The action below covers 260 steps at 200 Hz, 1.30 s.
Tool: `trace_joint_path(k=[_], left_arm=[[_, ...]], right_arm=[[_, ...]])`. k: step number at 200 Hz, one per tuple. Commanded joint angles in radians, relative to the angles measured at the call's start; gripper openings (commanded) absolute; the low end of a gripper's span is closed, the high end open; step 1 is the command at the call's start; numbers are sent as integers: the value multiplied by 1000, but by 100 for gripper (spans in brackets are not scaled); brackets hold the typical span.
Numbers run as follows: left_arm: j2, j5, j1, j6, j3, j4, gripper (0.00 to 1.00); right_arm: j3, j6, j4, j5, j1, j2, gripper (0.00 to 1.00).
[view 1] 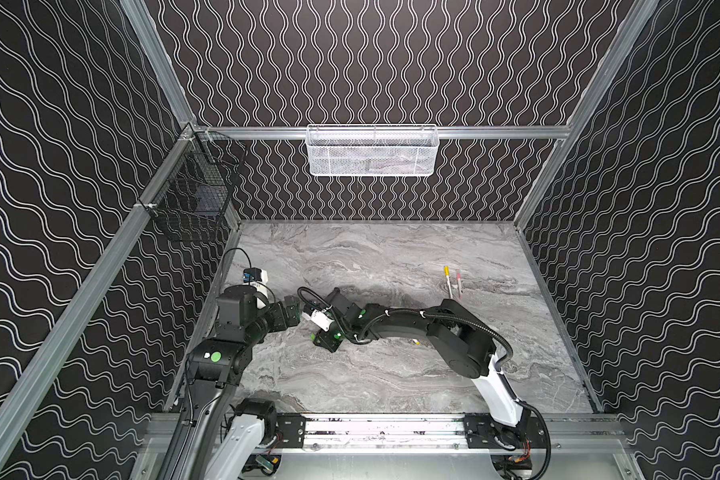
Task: Insert the pens into the pen caps
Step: 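Grasp a green cap with the right gripper and lift it, then carry the green cap to the left gripper while the left gripper closes on it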
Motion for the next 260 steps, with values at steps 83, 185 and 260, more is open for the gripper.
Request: trace_joint_path(k=[83, 185, 260], left_arm=[[-13, -9, 3, 1, 6, 13, 99], [45, 493, 3, -16, -63, 235, 99], [59, 729, -7, -172, -153, 494, 96]], right_arm=[[-182, 46, -84, 180, 2, -105, 14], [-486, 144, 178, -23, -145, -433, 13], [-560, 204, 343, -360, -207, -658, 13]])
